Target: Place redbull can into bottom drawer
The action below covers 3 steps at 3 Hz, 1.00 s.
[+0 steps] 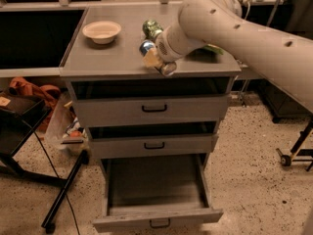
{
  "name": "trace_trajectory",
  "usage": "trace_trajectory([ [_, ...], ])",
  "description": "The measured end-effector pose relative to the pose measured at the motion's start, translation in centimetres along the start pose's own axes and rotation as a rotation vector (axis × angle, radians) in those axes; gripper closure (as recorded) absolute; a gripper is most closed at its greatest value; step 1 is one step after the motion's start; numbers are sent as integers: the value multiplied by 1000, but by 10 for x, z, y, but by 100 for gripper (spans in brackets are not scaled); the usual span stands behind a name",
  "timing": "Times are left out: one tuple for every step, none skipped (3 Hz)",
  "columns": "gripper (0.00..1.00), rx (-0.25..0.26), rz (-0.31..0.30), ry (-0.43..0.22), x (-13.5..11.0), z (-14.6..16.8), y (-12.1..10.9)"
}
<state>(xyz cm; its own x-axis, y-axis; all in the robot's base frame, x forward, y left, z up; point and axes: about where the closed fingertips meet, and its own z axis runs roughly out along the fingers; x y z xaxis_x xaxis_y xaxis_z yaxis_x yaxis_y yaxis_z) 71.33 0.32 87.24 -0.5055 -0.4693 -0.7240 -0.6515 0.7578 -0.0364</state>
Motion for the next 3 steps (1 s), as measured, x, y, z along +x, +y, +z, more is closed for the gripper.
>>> trace_trajectory([
  [100, -38, -61, -11, 47, -15, 15],
  [100, -75, -100, -11, 115, -21, 31],
  [100, -154, -84, 26, 185, -4, 46],
])
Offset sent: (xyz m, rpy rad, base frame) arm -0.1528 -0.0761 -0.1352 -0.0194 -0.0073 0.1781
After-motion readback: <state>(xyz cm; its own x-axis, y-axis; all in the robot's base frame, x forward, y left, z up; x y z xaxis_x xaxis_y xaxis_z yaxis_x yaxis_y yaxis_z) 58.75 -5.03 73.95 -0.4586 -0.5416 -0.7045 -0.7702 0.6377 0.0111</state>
